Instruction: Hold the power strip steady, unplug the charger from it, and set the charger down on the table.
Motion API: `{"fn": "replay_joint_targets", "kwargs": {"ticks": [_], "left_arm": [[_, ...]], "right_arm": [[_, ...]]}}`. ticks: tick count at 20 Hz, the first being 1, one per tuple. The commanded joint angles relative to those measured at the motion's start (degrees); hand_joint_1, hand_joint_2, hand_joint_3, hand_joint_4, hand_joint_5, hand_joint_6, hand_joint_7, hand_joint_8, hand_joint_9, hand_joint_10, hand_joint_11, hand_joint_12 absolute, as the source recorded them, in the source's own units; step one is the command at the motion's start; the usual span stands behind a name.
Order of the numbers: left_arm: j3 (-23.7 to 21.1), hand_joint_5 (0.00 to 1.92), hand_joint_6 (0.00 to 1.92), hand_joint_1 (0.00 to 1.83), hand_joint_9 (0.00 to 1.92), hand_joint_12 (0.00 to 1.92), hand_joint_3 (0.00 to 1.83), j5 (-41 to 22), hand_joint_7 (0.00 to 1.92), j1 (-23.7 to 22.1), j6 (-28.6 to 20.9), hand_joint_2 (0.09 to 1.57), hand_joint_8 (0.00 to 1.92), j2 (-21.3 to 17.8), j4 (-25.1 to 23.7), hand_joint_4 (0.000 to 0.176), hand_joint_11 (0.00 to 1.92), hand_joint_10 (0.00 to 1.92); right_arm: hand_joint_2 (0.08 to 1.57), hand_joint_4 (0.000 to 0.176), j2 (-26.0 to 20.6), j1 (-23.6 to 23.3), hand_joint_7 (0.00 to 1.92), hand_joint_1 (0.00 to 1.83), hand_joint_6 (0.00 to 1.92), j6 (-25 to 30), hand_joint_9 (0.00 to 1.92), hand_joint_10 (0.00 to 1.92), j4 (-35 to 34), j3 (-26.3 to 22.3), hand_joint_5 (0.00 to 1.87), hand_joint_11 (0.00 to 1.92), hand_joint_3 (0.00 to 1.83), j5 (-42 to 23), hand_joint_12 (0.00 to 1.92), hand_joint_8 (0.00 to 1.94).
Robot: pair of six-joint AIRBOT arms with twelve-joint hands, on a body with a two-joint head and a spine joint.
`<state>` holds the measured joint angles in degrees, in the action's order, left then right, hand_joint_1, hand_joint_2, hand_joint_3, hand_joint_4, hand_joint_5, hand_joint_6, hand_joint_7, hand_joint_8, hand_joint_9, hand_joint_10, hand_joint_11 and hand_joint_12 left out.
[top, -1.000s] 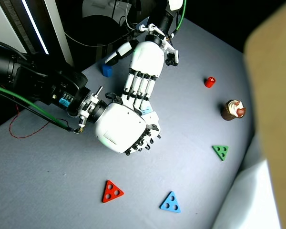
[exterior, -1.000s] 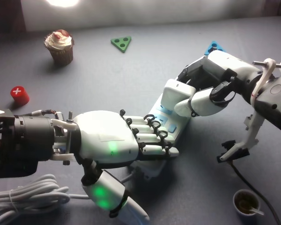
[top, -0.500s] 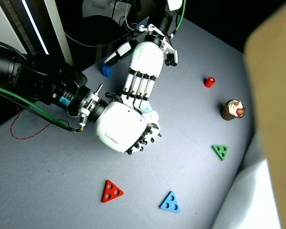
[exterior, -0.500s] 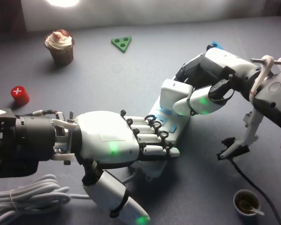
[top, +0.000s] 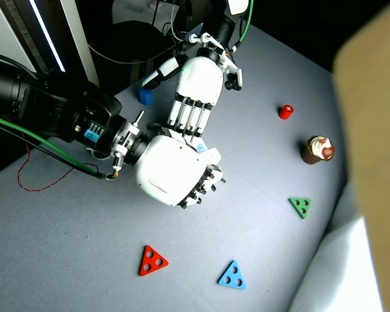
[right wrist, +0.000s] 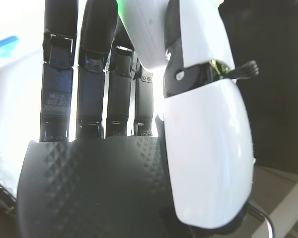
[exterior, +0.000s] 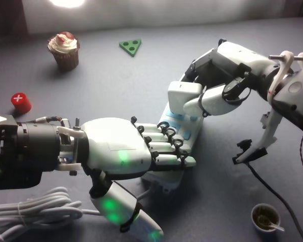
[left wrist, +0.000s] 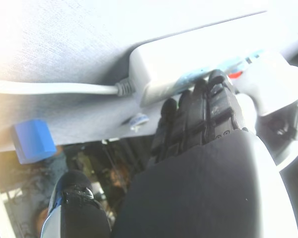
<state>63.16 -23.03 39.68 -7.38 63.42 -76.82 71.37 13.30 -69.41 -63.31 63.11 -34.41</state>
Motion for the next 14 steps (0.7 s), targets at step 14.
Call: {"fn": "replay_joint_targets", "kwargs": {"ticks": [14], "left_arm": [[1.83, 0.04, 0.0, 0.0, 0.05, 0.02, 0.0, -3.01, 0.06, 0.49, -10.57, 0.94, 0.0, 4.2, -9.61, 0.0, 0.03, 0.0]], "right_arm": [[1.07, 0.0, -1.4, -2.0, 1.13, 1.39, 0.98, 2.5, 1.03, 1.02, 4.01, 0.66, 1.0, 0.96, 0.0, -7.35, 0.75, 0.55]]}}
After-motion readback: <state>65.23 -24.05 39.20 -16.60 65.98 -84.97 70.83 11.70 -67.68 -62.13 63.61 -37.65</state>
